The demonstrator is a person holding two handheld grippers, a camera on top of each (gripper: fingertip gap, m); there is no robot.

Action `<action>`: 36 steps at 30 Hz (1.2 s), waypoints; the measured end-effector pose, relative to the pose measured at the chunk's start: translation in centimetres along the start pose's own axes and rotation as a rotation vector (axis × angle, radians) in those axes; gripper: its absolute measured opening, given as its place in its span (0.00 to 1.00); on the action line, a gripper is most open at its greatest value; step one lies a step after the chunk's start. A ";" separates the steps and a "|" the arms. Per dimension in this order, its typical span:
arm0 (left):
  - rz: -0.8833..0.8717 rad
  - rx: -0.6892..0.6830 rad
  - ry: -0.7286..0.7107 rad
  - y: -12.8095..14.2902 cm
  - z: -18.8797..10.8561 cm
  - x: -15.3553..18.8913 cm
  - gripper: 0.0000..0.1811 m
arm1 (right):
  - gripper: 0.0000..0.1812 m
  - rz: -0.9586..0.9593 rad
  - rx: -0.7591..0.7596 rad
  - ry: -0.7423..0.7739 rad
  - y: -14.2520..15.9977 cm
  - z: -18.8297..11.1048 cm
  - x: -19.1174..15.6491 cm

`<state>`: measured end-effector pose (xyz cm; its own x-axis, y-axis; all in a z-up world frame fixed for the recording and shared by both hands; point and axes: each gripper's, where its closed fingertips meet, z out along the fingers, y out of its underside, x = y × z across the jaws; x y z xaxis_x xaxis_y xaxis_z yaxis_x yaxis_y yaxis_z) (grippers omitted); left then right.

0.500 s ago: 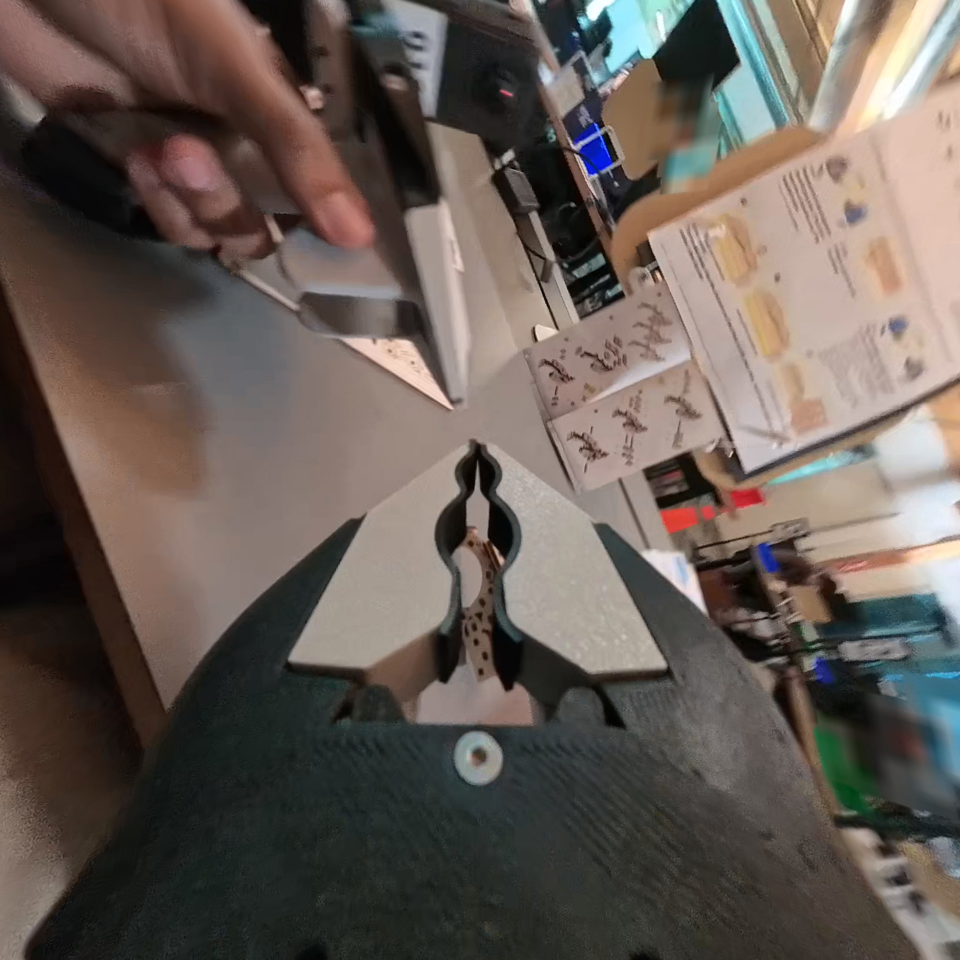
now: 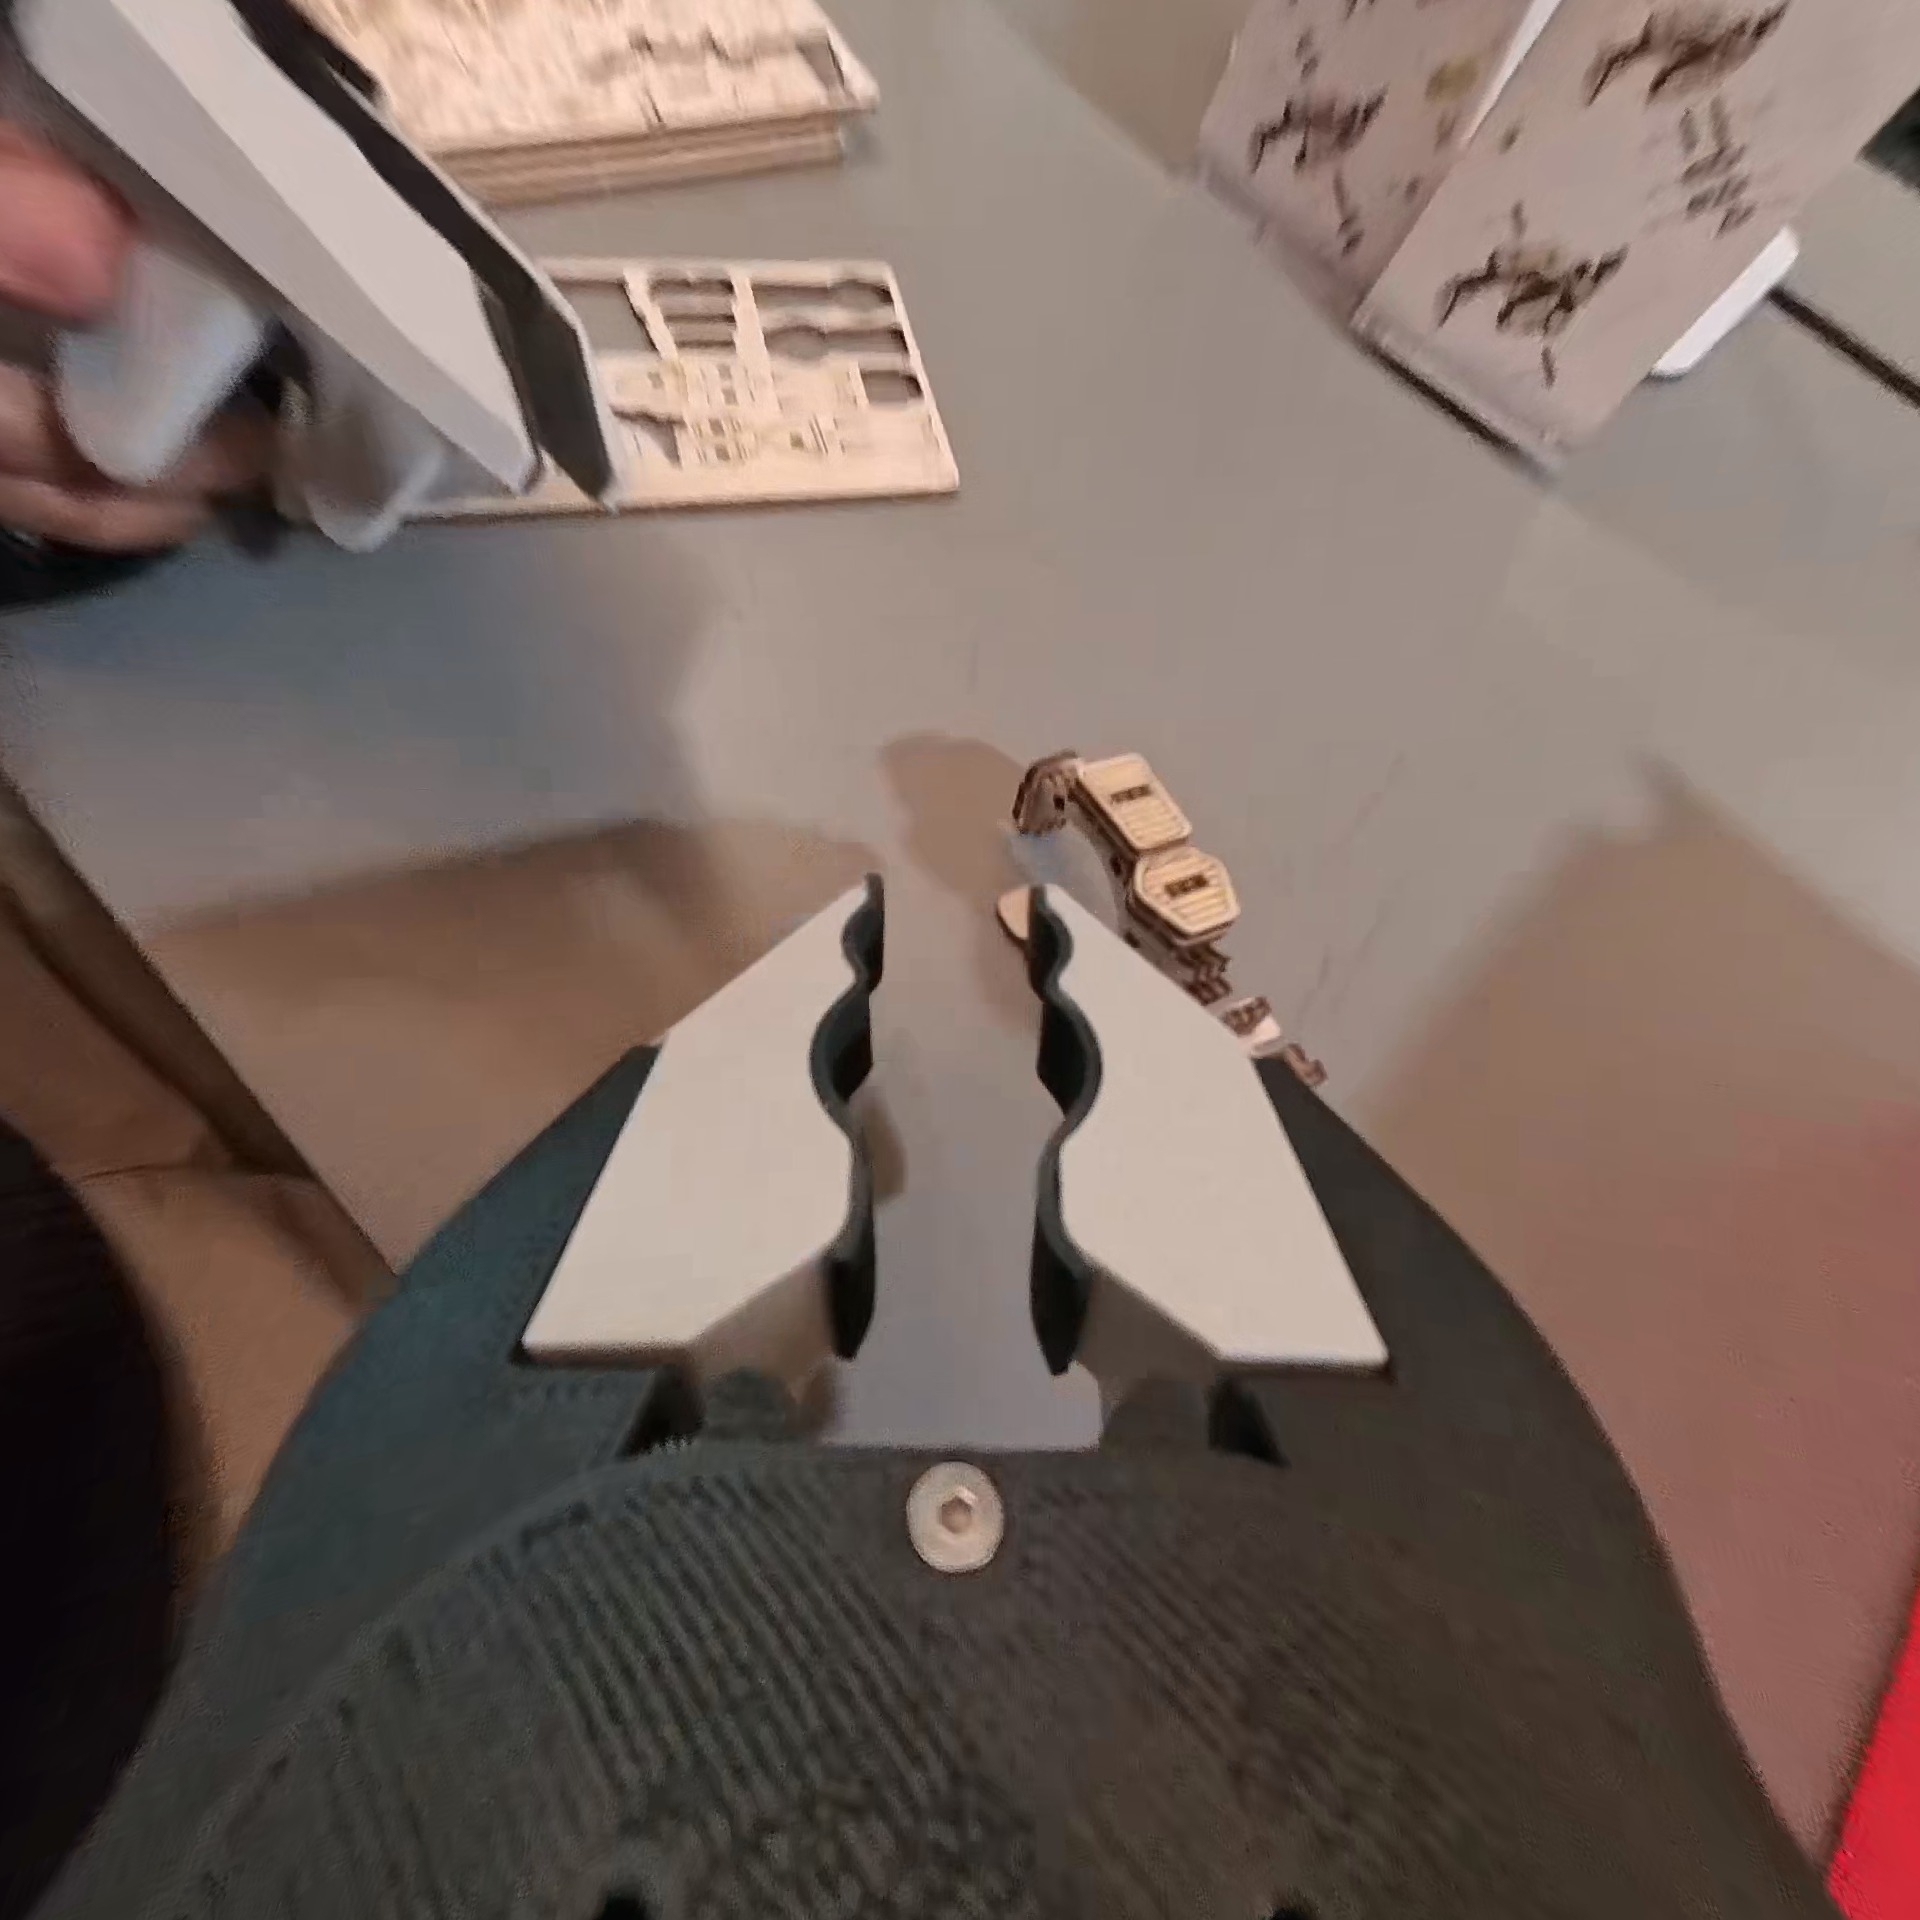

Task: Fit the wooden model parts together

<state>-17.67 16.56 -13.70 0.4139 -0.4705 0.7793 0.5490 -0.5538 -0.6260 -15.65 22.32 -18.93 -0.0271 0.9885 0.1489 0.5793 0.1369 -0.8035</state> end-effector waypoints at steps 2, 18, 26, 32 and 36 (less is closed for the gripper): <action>-0.001 -0.005 0.002 0.1 0.1 0.0 0.03 | 0.17 -0.002 -0.064 0.022 0.9 0.8 -0.2; -0.011 0.000 0.002 -0.1 -0.1 -0.1 0.02 | 0.20 0.121 -0.105 -0.106 1.2 2.0 -3.1; 0.007 -0.028 -0.020 0.4 0.1 -0.3 0.03 | 0.19 0.144 -0.034 -0.249 -0.5 1.2 -5.0; 0.066 -0.089 -0.070 1.2 0.5 -0.7 0.03 | 0.15 0.203 -0.095 -0.185 1.0 2.0 -3.7; 0.083 -0.119 -0.087 1.7 0.7 -0.8 0.03 | 0.10 0.188 -0.094 -0.223 0.9 2.2 -4.7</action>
<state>-16.52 16.48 -15.39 0.5180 -0.4598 0.7213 0.4225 -0.5956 -0.6831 -16.79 17.95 -21.65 -0.0841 0.9872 -0.1356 0.6640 -0.0460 -0.7463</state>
